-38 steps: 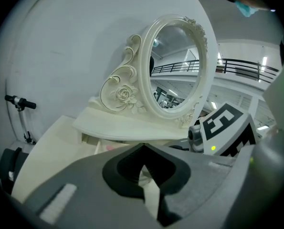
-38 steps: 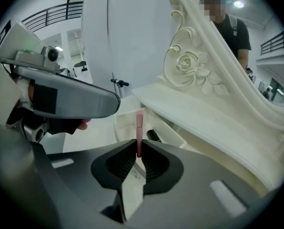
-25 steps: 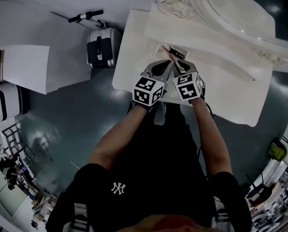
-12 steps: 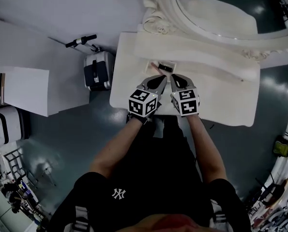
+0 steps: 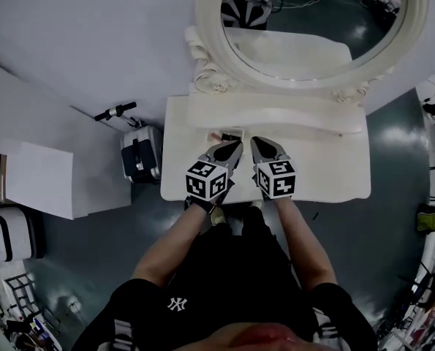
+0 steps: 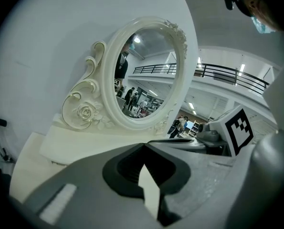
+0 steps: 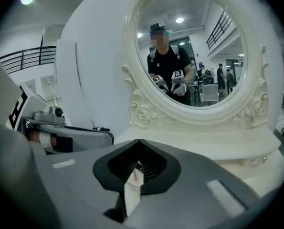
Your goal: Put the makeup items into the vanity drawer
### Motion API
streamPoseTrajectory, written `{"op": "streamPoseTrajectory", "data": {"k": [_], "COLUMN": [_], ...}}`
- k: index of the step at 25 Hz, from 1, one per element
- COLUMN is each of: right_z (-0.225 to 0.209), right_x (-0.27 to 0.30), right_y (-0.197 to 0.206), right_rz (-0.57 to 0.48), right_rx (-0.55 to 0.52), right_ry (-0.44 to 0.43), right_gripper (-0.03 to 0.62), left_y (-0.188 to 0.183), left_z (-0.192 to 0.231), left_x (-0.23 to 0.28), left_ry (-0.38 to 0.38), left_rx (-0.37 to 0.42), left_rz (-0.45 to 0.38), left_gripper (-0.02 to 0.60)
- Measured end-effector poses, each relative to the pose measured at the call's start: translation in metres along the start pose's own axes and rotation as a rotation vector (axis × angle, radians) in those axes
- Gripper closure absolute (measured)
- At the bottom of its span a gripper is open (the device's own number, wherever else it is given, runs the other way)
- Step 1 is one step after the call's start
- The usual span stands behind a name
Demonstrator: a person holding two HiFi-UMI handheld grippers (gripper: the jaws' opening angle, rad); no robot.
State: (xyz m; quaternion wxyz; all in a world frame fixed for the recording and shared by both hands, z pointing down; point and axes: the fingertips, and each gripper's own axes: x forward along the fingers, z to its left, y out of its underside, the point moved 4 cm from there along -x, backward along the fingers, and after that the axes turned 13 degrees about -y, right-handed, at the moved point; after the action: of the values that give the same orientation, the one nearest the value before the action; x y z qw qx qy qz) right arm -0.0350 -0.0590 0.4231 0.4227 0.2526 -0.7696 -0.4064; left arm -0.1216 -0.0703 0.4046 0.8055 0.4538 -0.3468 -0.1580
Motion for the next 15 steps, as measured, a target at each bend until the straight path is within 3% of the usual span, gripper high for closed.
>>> {"op": "streamPoseTrajectory", "data": {"k": [15], "right_z": [0.018], "right_x": [-0.059], "right_y": [-0.075], "right_rz": [-0.210], "right_rx": [-0.034], "right_ry": [0.071], "right_gripper": [0.571], "left_y": [-0.077], "left_z": [-0.043], "left_x": [-0.030], "left_ry": [0.100], "left_rx": [0.084], "left_rz": [-0.114], "left_gripper": [0.581]}}
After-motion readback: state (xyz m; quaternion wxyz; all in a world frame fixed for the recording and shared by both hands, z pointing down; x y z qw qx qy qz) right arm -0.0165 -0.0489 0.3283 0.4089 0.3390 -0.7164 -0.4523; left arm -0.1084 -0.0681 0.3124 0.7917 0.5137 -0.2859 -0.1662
